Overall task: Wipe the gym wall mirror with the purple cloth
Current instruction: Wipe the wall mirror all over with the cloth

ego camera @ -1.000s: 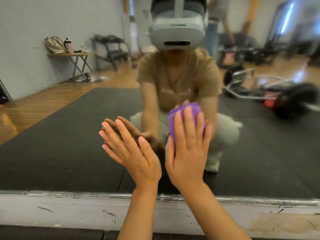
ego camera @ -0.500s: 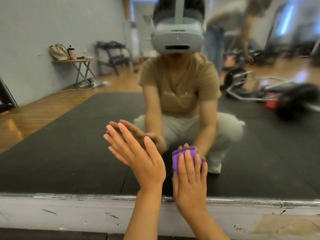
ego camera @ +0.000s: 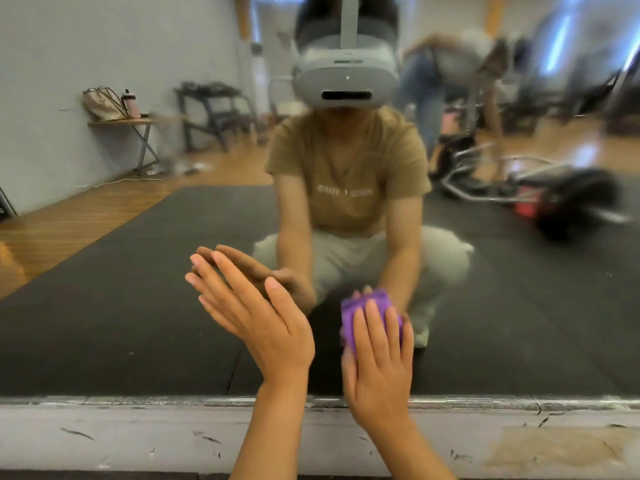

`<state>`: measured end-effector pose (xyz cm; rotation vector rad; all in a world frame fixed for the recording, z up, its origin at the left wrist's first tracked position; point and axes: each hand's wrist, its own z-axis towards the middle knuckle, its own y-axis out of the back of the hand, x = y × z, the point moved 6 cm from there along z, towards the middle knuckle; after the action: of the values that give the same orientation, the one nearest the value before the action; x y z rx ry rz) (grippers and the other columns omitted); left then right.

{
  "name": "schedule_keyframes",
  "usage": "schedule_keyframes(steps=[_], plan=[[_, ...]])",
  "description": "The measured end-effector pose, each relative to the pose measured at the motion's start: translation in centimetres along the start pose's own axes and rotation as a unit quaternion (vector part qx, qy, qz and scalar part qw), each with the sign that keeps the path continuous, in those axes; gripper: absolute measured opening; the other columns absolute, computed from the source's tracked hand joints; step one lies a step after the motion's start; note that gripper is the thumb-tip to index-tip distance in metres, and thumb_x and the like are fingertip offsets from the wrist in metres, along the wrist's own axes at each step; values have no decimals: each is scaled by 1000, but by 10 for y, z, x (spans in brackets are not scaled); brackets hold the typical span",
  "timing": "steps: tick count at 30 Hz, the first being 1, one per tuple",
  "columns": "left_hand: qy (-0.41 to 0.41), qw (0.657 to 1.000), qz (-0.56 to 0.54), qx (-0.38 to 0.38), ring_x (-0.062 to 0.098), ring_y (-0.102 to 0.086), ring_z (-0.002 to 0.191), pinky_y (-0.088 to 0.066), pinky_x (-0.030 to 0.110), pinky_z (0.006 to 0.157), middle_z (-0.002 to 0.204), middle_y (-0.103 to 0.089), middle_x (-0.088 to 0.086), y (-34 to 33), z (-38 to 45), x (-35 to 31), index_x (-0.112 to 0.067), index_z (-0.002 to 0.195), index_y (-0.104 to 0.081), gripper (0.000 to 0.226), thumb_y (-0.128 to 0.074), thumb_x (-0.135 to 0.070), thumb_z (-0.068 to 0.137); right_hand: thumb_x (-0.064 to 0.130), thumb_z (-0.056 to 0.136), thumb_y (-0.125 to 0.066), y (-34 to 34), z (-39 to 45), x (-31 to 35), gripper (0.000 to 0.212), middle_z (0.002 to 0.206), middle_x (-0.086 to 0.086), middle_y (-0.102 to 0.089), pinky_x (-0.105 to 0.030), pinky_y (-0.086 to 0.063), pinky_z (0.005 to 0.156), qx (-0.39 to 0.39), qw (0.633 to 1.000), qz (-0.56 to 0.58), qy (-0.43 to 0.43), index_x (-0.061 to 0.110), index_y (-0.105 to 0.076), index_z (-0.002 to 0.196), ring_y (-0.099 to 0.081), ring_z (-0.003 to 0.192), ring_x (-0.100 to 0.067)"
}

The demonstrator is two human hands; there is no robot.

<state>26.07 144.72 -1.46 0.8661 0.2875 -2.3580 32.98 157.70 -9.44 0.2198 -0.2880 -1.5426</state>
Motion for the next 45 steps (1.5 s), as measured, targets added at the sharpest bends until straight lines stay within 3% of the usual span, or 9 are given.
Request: schedule_keyframes(steps=[4, 7, 16, 20, 26, 30, 37, 41, 45], plan=[[-45, 999, 11, 29, 28, 5, 155, 5, 44, 125, 166, -6, 23, -7, -13, -15, -4, 159, -11, 60, -28, -28, 107, 33, 111, -16, -17, -86, -25, 56, 170, -2, -1, -43, 1, 127, 128, 990, -60, 15, 16, -4, 163, -2, 156, -25], [-60, 997, 24, 43, 26, 6, 155, 4, 46, 125, 166, -6, 22, -11, -22, -16, -6, 159, -11, 60, -29, -28, 107, 33, 111, -13, -16, -83, -27, 56, 170, -2, 1, -42, 2, 127, 146, 987, -65, 17, 15, -3, 162, 0, 156, -25], [-59, 997, 28, 38, 24, 9, 155, 5, 48, 124, 166, -3, 23, -14, -22, -14, -6, 159, -9, 59, -26, -30, 108, 19, 103, -39, 53, 117, -24, 57, 165, -2, -12, -46, -7, 126, -64, 995, 29, -68, 4, -24, 156, -1, 156, -18], [-65, 997, 26, 28, 26, 7, 154, 5, 47, 124, 164, -5, 26, -13, -22, -13, -4, 159, -11, 59, -27, -28, 107, 21, 104, -39, 49, 97, -36, 55, 167, 2, -9, -46, -10, 126, -102, 993, 32, -47, 6, -26, 155, -7, 156, -20], [-50, 998, 15, 25, 25, 7, 154, 5, 48, 124, 165, -5, 25, -14, -22, -16, -5, 159, -11, 61, -30, -28, 106, 34, 111, -16, 6, -79, -53, 56, 170, 1, 0, -41, -1, 127, 72, 995, -39, -51, 17, -3, 162, -2, 156, -22], [-55, 998, 20, 39, 26, 7, 154, 4, 50, 124, 165, -4, 25, -13, -21, -18, -6, 159, -10, 69, -37, -37, 104, 36, 110, -11, 0, -98, -60, 57, 170, -2, 3, -40, 2, 127, 132, 987, -72, -57, 14, -1, 162, 1, 156, -23], [-48, 998, 13, 40, 28, 8, 154, 6, 49, 124, 165, -2, 25, -13, -21, -21, -3, 159, -9, 73, -39, -39, 102, 26, 108, -28, 39, 39, -53, 58, 170, -1, 2, -38, 0, 127, -40, 995, 11, -91, 13, -9, 161, 2, 156, -21], [-31, 999, -8, 41, 36, 7, 154, 7, 50, 123, 165, 0, 26, -16, -24, -25, 0, 158, -8, 73, -40, -32, 101, 20, 103, -37, 62, 97, -70, 54, 161, -13, -26, -40, -4, 126, -106, 989, 11, -101, 4, -27, 154, -4, 156, -19], [-36, 998, -6, 44, 38, 7, 154, 7, 48, 123, 165, 0, 26, -16, -23, -25, 2, 158, -8, 72, -39, -31, 102, 27, 107, -31, 52, 60, -75, 56, 169, 0, -8, -42, -7, 126, -110, 990, 8, -87, 16, -18, 161, -8, 156, -23]])
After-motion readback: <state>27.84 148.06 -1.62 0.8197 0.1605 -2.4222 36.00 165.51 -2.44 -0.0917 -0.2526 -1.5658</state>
